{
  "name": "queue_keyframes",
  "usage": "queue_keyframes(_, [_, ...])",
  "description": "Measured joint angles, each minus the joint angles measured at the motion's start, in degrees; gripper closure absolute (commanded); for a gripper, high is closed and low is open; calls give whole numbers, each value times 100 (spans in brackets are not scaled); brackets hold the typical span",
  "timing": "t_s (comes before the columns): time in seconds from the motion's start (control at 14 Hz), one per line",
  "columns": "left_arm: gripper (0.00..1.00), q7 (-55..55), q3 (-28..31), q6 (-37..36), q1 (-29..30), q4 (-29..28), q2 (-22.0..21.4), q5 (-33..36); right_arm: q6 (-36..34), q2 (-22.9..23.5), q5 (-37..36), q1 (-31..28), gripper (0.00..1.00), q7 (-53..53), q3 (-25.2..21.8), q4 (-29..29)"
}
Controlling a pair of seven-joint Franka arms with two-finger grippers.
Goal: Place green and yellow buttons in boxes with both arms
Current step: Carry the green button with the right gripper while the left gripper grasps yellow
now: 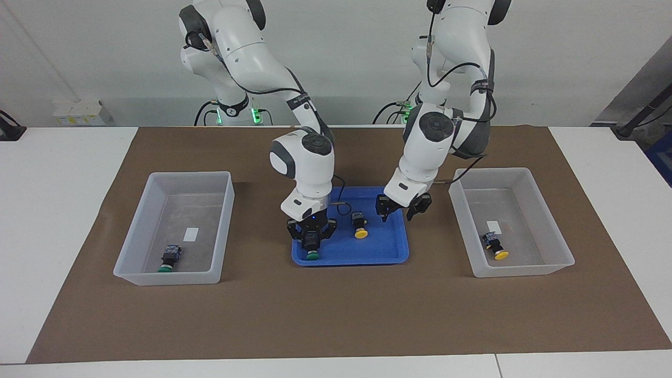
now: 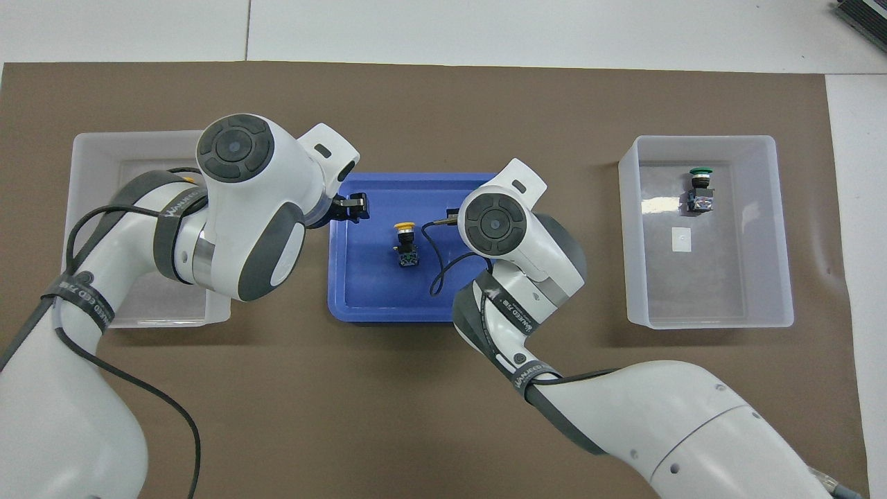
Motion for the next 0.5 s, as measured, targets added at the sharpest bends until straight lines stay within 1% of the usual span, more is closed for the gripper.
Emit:
queue_keyframes(0.14, [25,-134,-3,271,-165,-175,50,-3,-217,-283,4,-153,100,6,-6,9])
queue_keyframes(0.36, [25,-178,-3,531,-285,-293,130,-6,-757,-889,115,-503,100,2,-5,3])
queue_keyframes(0.5, [25,-257,-5,668,-360,-309,198,-8,-1040,-1215,247,-769,100,-259,-5,-56])
